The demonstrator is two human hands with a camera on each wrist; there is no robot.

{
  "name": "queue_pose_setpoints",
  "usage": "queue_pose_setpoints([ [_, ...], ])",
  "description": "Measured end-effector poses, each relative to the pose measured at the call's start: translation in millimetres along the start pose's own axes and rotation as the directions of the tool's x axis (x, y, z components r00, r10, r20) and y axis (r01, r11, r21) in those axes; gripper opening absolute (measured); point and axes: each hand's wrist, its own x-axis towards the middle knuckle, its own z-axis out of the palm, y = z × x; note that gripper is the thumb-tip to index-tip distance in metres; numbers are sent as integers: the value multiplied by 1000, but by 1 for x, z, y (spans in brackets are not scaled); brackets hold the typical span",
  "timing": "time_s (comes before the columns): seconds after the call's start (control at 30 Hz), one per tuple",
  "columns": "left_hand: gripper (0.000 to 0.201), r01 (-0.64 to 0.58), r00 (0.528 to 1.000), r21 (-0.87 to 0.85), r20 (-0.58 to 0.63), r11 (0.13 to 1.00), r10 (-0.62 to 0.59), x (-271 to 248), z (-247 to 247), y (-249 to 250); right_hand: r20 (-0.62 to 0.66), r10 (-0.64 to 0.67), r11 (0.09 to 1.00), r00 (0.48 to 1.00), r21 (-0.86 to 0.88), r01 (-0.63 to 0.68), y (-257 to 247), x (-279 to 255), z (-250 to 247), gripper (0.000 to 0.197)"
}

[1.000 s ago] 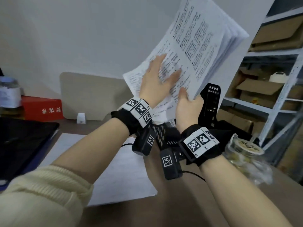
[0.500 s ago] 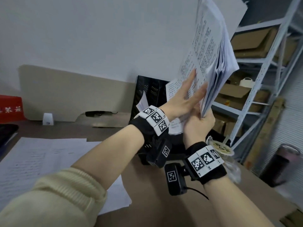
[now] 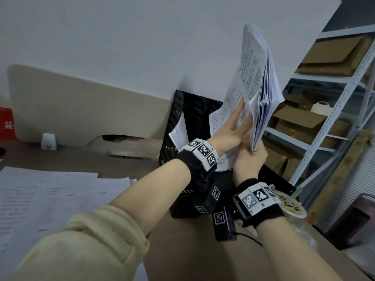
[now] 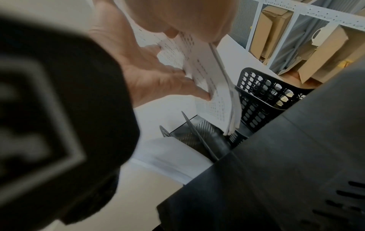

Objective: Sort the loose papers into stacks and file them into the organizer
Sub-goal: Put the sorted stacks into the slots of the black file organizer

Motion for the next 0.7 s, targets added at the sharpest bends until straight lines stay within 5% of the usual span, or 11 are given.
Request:
queue_pose_setpoints([
  [0.13, 116, 11, 996, -12, -84, 1000, -12, 14, -9, -9, 69, 15, 1000, 997, 4, -15, 15, 17, 13, 22],
  [0.27, 87, 69, 985, -38, -153, 997, -74, 23, -21, -25, 118, 31, 1000, 992, -7, -30, 37, 25, 25, 19],
  [0.47, 93, 127, 973, -63, -187, 990, -137, 31, -30, -46, 205, 41, 999, 978, -20, -37, 63, 30, 33, 28],
  [0.57, 112, 164, 961, -71, -215, 984, -176, 29, -32, -52, 296, 144, 990, 944, -42, -138, 73, 29, 37, 30],
  [0.7, 128, 147, 966, 54, -221, 988, -131, 24, -31, -61, 377, 394, 919, 838, -139, -369, 90, 28, 46, 10],
])
